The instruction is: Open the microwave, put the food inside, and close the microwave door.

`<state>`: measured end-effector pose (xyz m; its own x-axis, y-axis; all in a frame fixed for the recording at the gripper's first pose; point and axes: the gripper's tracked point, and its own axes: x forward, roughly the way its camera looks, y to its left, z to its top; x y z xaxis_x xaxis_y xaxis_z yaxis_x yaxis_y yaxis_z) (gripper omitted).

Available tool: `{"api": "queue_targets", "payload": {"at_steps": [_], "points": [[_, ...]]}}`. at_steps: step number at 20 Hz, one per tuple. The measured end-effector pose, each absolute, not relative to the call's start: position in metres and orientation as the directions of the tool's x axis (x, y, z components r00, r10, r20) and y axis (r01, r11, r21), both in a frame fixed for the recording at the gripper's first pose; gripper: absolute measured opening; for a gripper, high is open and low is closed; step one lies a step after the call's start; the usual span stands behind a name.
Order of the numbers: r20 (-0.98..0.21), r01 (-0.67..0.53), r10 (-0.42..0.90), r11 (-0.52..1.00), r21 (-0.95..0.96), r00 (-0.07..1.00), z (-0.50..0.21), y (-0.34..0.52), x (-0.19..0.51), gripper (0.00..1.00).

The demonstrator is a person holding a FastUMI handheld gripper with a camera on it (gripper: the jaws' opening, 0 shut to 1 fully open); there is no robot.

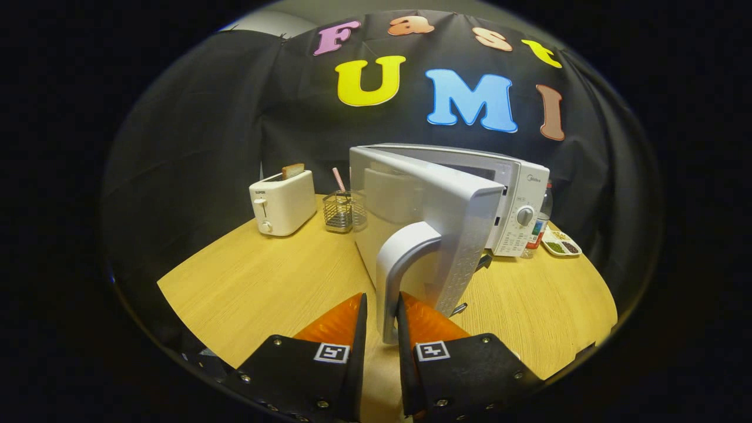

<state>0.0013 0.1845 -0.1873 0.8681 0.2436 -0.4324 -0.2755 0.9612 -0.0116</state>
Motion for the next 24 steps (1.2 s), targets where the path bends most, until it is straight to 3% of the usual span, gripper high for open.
{"api": "queue_targets", "payload": {"at_steps": [16, 19, 24], "points": [[-0.444, -0.299, 0.257, 0.954, -0.027, 0.858, -0.185, 0.265, -0.025, 0.27], [-0.444, -0.366, 0.351, 0.929, 0.056, 0.824, -0.183, 0.287, -0.039, 0.29], [-0.344, -0.522, 0.539, 0.840, 0.147, 0.769, -0.145, 0.307, -0.068, 0.44]]}}
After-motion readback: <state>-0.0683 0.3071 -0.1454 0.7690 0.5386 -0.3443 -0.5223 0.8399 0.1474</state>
